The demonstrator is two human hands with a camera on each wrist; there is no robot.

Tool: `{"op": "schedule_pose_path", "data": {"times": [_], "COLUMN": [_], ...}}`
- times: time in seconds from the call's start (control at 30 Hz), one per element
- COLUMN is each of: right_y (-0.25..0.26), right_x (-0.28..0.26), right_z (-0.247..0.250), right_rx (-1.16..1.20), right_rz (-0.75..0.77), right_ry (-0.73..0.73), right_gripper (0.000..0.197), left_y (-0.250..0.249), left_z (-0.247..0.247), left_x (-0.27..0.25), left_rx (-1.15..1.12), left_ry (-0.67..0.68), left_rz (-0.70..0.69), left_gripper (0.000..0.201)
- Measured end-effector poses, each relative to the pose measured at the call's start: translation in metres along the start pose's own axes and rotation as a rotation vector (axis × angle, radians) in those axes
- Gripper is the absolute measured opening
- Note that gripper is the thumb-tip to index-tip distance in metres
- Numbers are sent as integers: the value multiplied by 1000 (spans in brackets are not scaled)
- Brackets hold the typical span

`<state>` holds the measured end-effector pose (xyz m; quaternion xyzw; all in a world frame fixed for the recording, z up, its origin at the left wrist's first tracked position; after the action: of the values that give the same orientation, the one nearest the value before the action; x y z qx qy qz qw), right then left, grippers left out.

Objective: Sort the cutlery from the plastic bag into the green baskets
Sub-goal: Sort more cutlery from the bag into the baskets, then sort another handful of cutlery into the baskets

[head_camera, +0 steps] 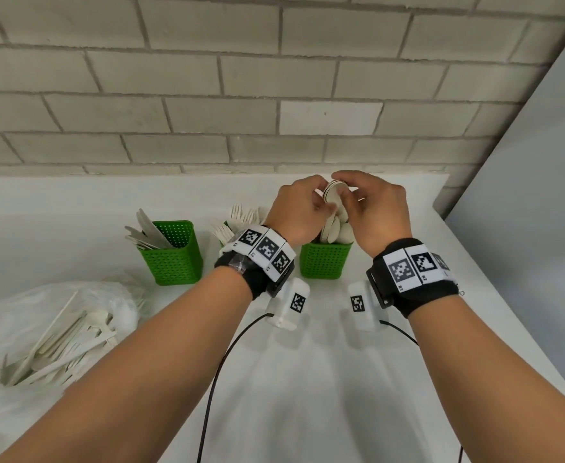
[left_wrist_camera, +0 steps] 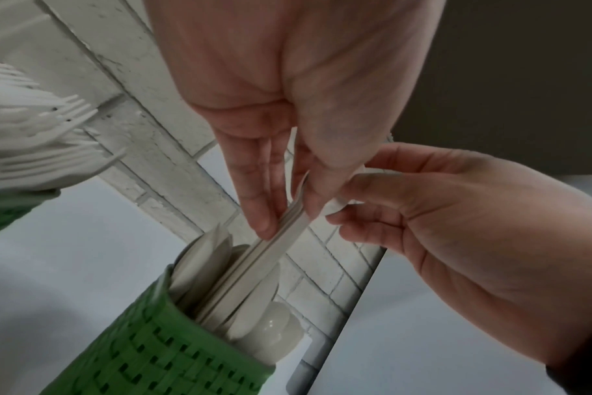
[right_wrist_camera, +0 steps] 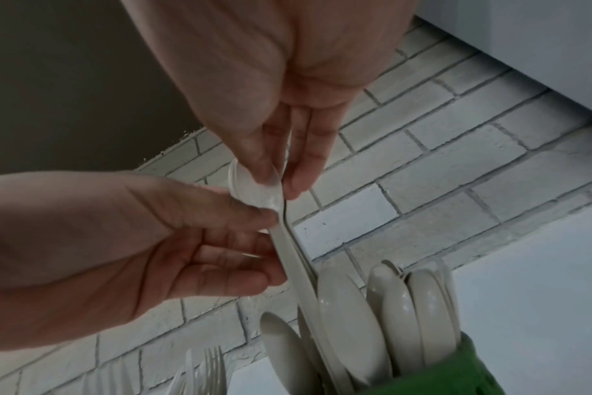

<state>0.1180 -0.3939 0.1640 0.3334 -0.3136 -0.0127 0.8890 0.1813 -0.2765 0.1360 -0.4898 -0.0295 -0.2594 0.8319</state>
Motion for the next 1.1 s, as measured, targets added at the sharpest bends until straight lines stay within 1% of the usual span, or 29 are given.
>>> {"op": "schedule_pose_path", "data": {"times": [0.1, 0.2, 0.23, 0.3, 0.33, 0.37, 0.4, 0.47, 0.5, 0.53, 0.57, 0.6, 0.63, 0.67, 0.7, 0.73, 0.8, 0.87, 0.9, 0.93, 1.03, 1.1], "right_y": [3, -5, -9, -18, -22, -28, -33, -38, -40, -38, -37, -37, -39, -42, -45, -46, -51, -57, -59, -58, -29, 2], "right_x": [-2, -6, -7, -13, -16, -17, -17, -20, -22, -25, -28, -32, -34, -36, -36, -36, -37, -41, -41, -36, -19, -19], "right_z": [-5, -20, -27, -43, -49, -53, -54, -53, -54, -58, -65, -72, -77, -80, -81, -81, -81, -86, -87, -85, -70, -67], "right_rx": [15, -1, -68, -317, -424, -483, -489, -427, -409, -414, -431, -464, -520, -605, -696, -743, -716, -665, -658, -643, -517, -330], "right_rz": [109, 150, 152, 180, 191, 174, 132, 59, 58, 78, 103, 113, 98, 89, 104, 127, 122, 73, 52, 45, 75, 108], "right_ry": [-5, 76, 122, 221, 266, 305, 337, 356, 358, 389, 454, 531, 602, 651, 673, 668, 656, 727, 743, 712, 471, 354], "right_gripper": [27, 31, 32, 36, 37, 38, 40, 45, 49, 51, 54, 56, 58, 62, 68, 74, 81, 82, 82, 80, 66, 58], "left_y": [-1, 6, 10, 16, 18, 18, 18, 15, 10, 5, 0, -3, -4, -2, 1, 3, 8, 14, 13, 9, -4, -7], "left_z": [0, -7, -12, -19, -21, -22, -21, -16, -13, -15, -21, -33, -48, -60, -67, -70, -72, -72, -69, -63, -32, 0], "left_x": [1, 2, 1, -1, -1, -1, 0, -1, -3, -4, -5, -7, -9, -12, -13, -13, -12, -14, -16, -17, -25, -38], "left_rx": [57, 149, 188, 240, 245, 241, 224, 116, 42, -13, -11, 57, 164, 272, 353, 406, 459, 455, 420, 362, 106, -35], "left_ry": [18, 79, 112, 137, 125, 101, 63, -38, -88, -101, -53, 44, 160, 248, 289, 297, 303, 340, 330, 296, 152, 44], "left_rz": [-11, 4, 18, 33, 35, 41, 46, 62, 49, 30, 18, 2, -7, -15, -25, -39, -29, 22, 33, 34, 44, 67], "left_gripper": [11, 14, 15, 17, 16, 15, 17, 36, 42, 45, 46, 50, 55, 60, 63, 66, 69, 69, 68, 67, 61, 57]}}
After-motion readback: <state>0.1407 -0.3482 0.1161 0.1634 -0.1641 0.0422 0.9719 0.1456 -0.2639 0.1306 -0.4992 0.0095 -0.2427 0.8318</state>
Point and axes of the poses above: each hand's wrist, its own x-axis towards the middle knuckle, its own z-axis out of the back of the hand, y = z × x, the point moved 8 cm from there along x, towards the middle knuckle, and after that the axes turned 3 degrees about -x, right-handed, at the moved point
